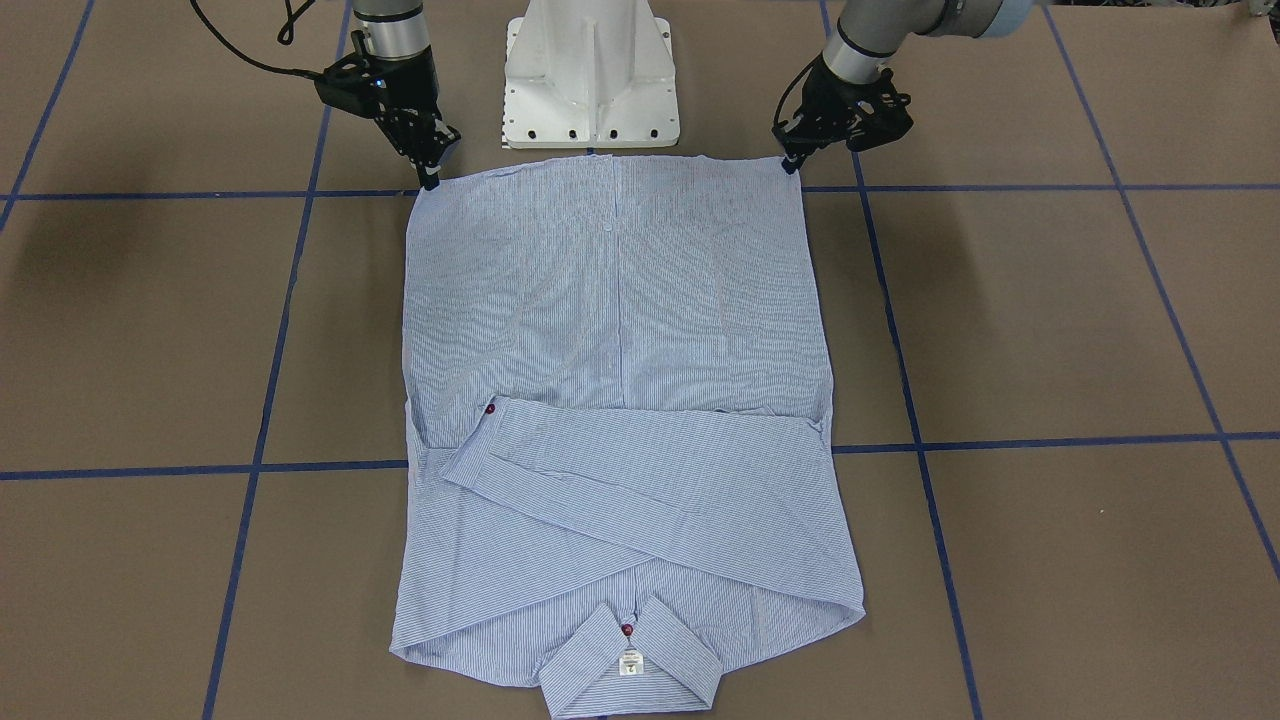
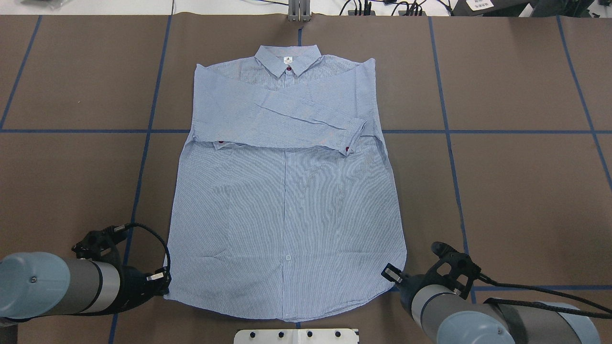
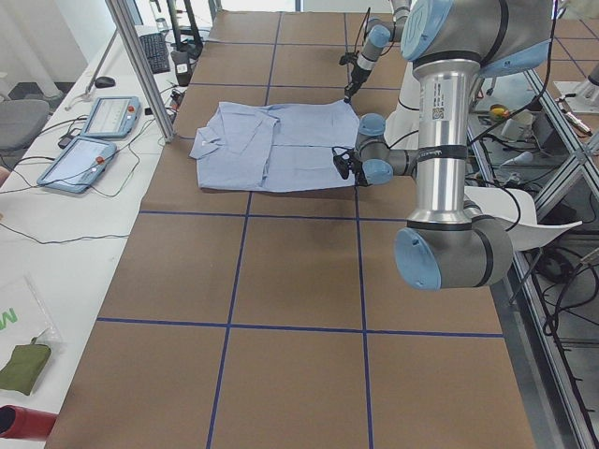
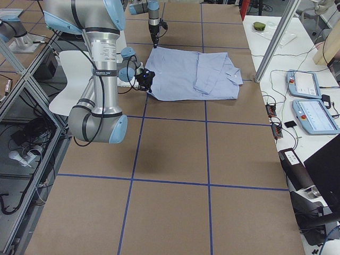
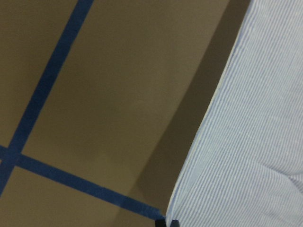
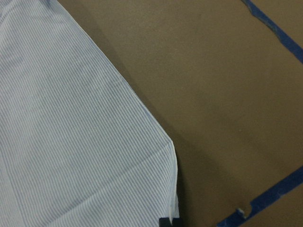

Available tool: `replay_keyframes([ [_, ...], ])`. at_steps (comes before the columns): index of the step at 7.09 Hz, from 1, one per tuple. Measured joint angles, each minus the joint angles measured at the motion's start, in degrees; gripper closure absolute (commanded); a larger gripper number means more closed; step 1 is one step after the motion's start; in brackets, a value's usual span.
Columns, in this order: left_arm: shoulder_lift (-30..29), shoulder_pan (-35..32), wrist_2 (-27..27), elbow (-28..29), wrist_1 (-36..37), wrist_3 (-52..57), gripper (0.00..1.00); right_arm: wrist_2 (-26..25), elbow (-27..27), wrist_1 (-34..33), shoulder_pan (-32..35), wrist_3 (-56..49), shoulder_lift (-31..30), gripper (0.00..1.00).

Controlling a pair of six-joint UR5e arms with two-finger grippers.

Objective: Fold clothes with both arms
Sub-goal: 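Lift the hem with both grippers and fold it up toward the collar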

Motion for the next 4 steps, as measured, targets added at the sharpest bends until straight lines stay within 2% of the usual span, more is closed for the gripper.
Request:
replay_keyframes([
  [2,-1.4,-1.2,-0.8,-2.1,0.0,-0.2,1.00,-0.1,3.5,-0.9,1.4,0.4,0.3,1.00],
  [4,-5.3,-8.9,-3.8,-2.4,0.0,-1.0,1.00,-0.1,4.8,-1.1,6.4,0.5,2.8,1.00],
])
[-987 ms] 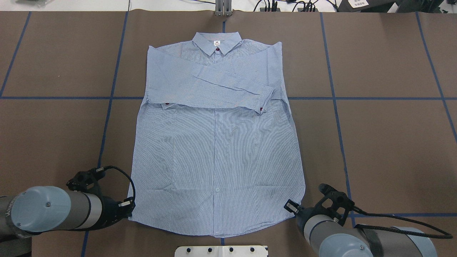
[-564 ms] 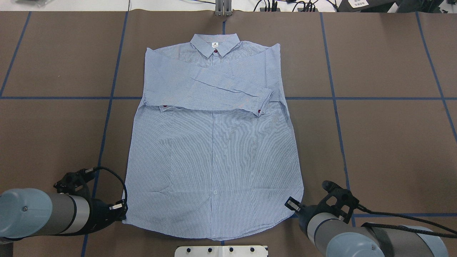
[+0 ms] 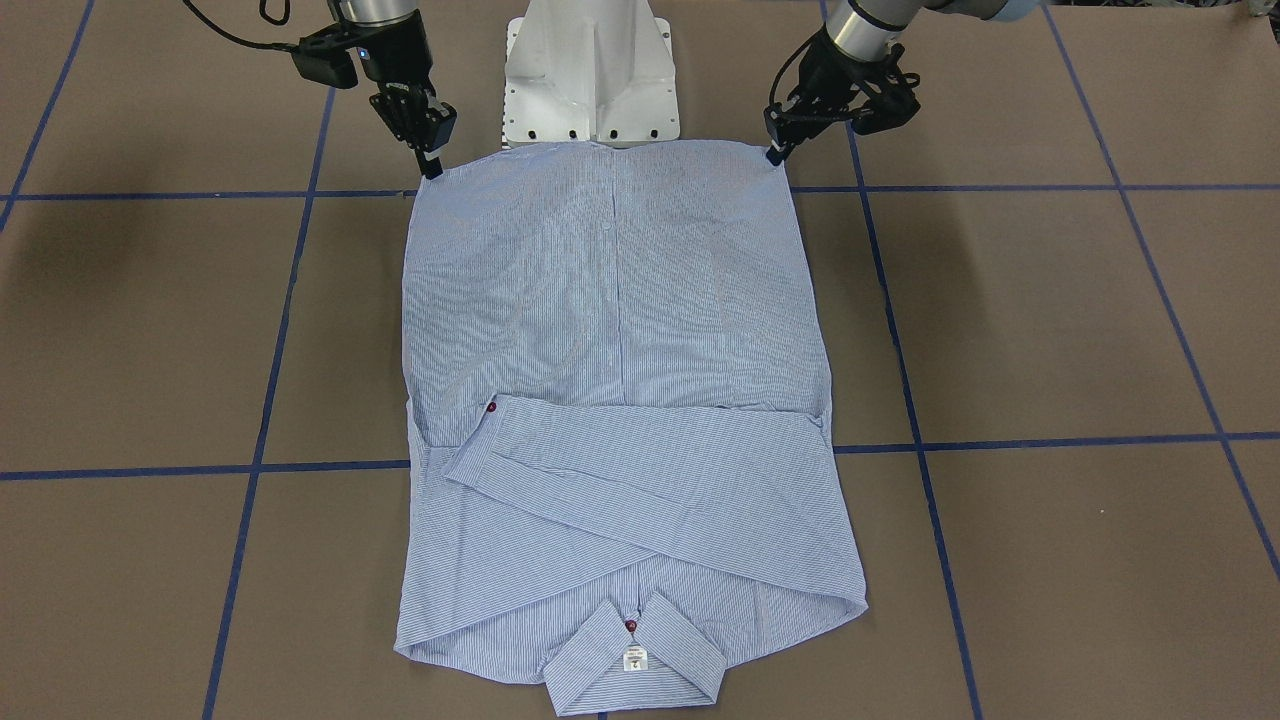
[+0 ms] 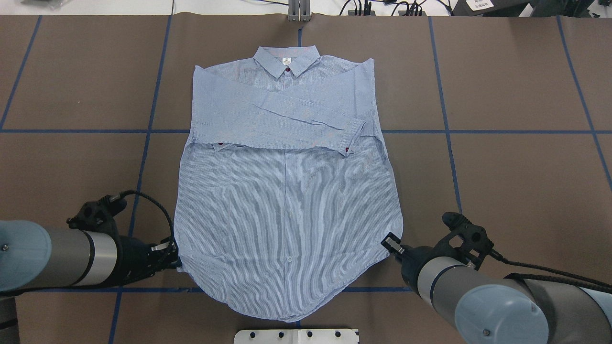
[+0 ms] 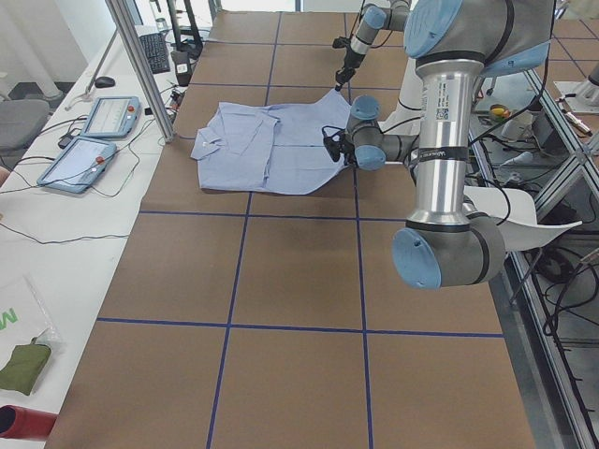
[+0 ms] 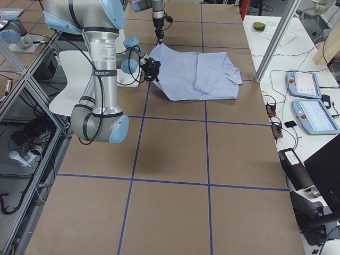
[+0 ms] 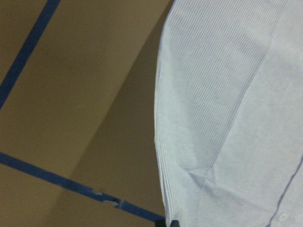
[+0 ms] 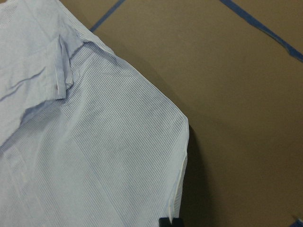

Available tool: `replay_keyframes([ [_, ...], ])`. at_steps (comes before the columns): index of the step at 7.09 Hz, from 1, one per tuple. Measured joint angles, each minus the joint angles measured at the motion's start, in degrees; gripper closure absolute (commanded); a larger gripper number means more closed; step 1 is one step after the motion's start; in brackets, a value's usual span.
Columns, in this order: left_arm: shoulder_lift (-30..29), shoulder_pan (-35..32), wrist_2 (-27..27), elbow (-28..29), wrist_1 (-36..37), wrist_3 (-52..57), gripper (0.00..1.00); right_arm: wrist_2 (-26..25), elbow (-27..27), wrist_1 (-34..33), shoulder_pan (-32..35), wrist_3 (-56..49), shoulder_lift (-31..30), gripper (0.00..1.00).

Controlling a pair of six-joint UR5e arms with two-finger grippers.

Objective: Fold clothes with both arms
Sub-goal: 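Lift the hem with both grippers and fold it up toward the collar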

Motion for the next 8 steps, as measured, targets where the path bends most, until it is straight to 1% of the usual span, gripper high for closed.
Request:
replay_keyframes([
  [2,-4.1,-8.1,-2.7,0.4,0.0,-0.1,1.00,0.1,-0.3,0.0,5.3,-0.2,2.3,1.00],
  [4,-6.5,-16.2,-5.5,2.7,0.0,0.1,1.00,-0.3,-0.6,0.4,10.4,0.1,3.1,1.00],
  [5,-7.5,-19.5,-7.3,4.3,-0.1,0.2,1.00,-1.8,-1.0,0.6,12.2,0.3,3.7,1.00],
  [6,-8.9,-21.2,-8.2,6.0,-0.1,0.0,1.00,-4.5,-2.5,0.6,13.0,0.5,5.5,1.00],
  [8,-12.1,-23.0,-8.7,9.4,0.0,-0.5,1.00,-9.4,-5.7,0.7,13.6,0.6,9.3,1.00],
])
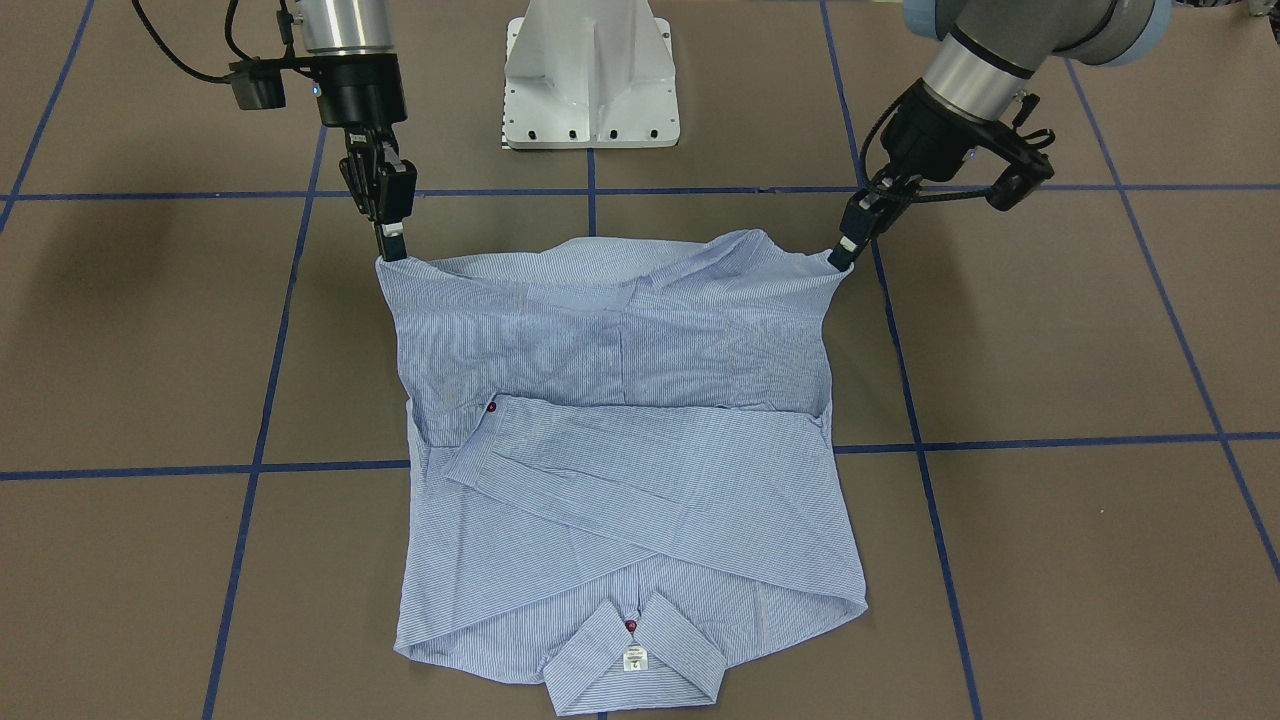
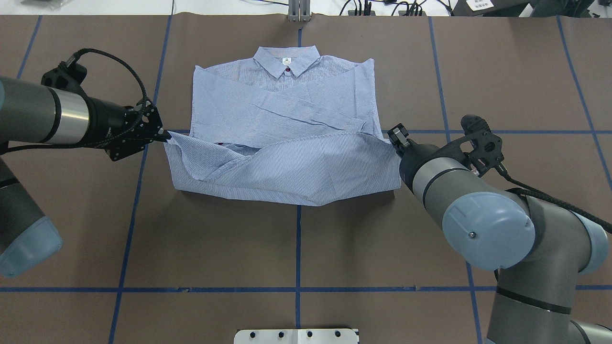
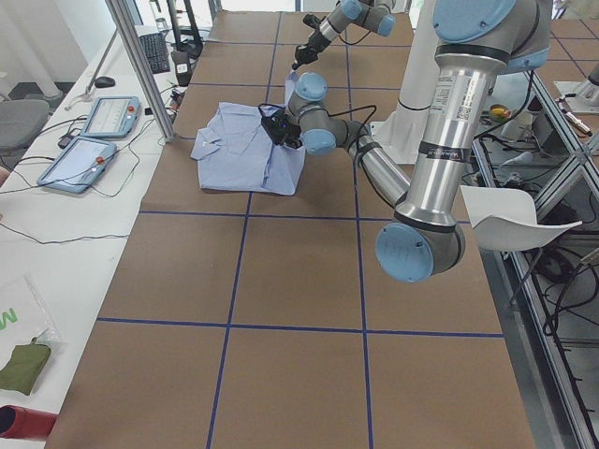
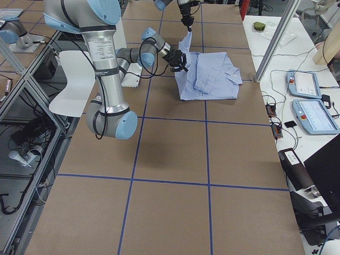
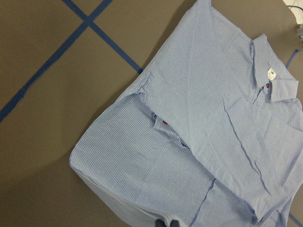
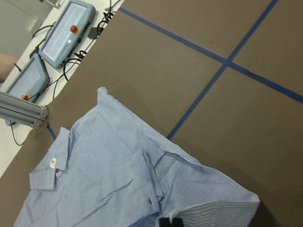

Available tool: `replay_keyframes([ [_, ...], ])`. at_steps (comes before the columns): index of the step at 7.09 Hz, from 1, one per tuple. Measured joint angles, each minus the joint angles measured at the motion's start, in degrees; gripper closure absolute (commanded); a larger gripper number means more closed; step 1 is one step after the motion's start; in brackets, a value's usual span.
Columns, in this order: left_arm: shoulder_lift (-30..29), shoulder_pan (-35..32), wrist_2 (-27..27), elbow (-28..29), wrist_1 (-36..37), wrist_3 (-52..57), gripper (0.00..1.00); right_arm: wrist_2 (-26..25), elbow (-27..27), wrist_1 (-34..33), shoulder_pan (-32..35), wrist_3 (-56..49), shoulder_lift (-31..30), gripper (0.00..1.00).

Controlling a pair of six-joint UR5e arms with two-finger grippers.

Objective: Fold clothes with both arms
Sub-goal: 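Lift the hem with both grippers and fold it up toward the collar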

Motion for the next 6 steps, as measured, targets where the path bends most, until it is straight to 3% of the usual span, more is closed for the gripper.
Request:
replay_keyframes([
  [2,-3.4,-2.1,-0.7,3.8,0.1,-0.1,1.00,-2.0,-2.4,0.0,1.7,0.0,2.4,1.00],
  [6,-13.1,-6.7,-1.8,20.0,-0.8,5.0,1.00,-0.4,-10.8,3.6,8.6,-0.5,5.7,1.00],
])
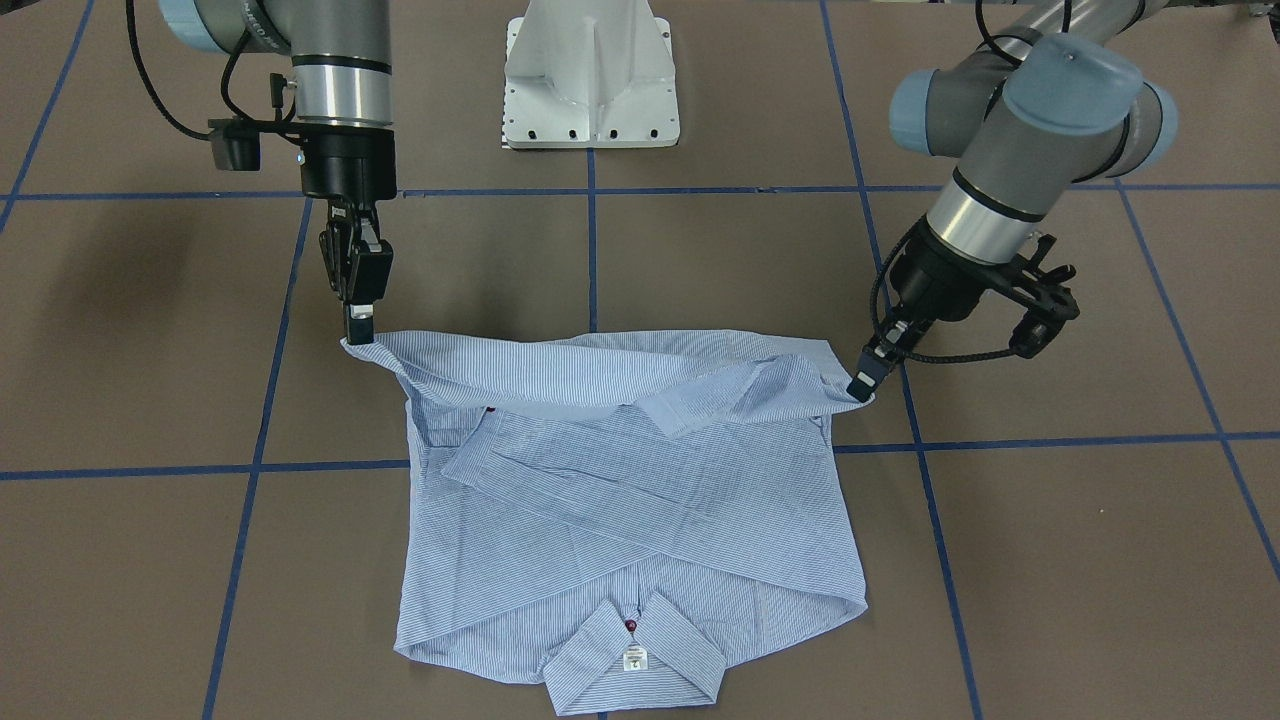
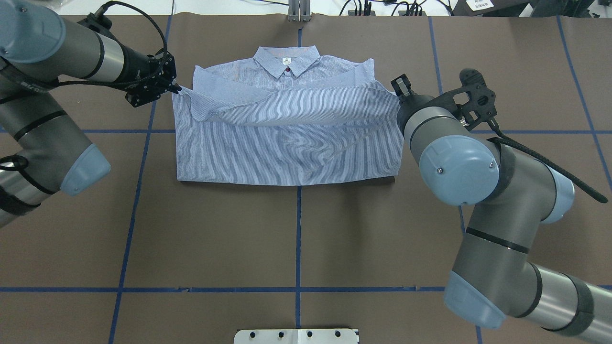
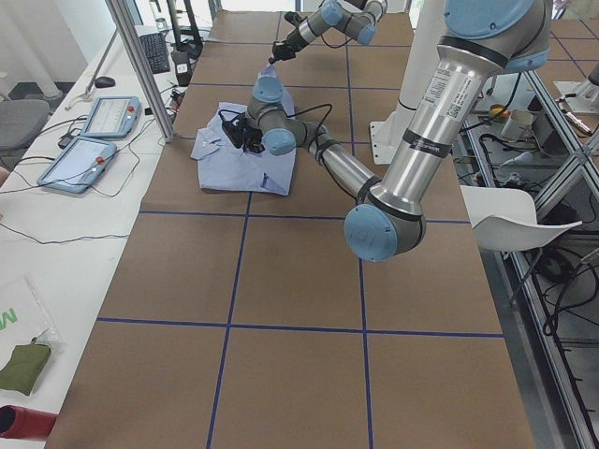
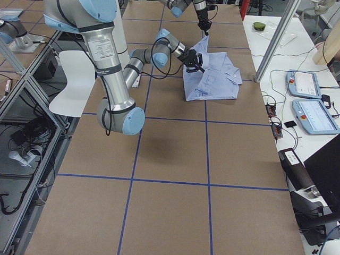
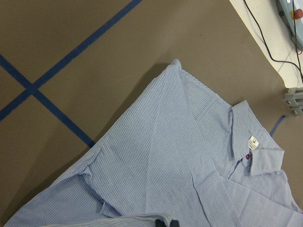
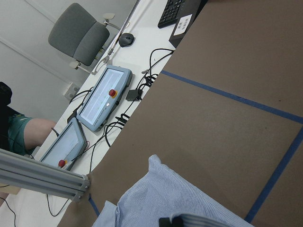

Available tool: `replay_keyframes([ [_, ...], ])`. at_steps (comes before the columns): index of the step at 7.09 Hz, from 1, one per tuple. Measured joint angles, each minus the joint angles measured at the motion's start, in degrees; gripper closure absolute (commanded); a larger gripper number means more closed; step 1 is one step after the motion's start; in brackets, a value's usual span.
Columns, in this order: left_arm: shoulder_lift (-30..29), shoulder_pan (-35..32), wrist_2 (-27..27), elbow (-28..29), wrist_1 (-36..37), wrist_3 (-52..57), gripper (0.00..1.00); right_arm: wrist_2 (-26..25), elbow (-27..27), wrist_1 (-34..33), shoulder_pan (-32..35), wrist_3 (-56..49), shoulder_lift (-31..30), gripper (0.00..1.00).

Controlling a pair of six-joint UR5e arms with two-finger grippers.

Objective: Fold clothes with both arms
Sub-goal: 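Lift the hem with both grippers and fold it up toward the collar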

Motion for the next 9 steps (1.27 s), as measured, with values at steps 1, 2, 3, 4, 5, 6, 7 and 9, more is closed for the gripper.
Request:
replay_keyframes([
  [1,-2.0,-0.6,0.0,4.1,-0.7,2.2,1.00,1.0,-4.1,4.2,1.6,-0.2,0.8,1.00],
  [2,-3.7,-1.1,0.1,8.3,-2.9,3.2,1.00,2.3,-8.3,6.7,3.2,-0.3,2.8,1.00],
  [3,-5.1,-1.6,0.1,12.1,-5.4,4.0,1.00,3.6,-12.3,7.8,4.5,-0.6,5.1,1.00],
  [4,-6.9,-1.8,0.2,15.9,-6.9,5.4,1.00,4.7,-16.3,8.2,5.4,-0.7,7.2,1.00],
  [5,-8.6,-1.9,0.3,19.8,-8.4,7.1,1.00,5.7,-20.3,8.4,6.1,-0.8,9.5,1.00],
  [6,-9.8,-2.0,0.8,23.5,-10.6,8.5,1.00,7.0,-23.6,10.4,6.8,-0.8,10.8,1.00],
  [7,-10.9,-2.1,1.8,26.7,-12.7,9.5,1.00,8.7,-27.3,14.1,7.5,-1.3,11.4,1.00],
  [9,-12.7,-2.1,2.4,31.5,-15.6,10.1,0.81,11.5,-33.5,18.8,8.3,-2.5,12.2,1.00],
])
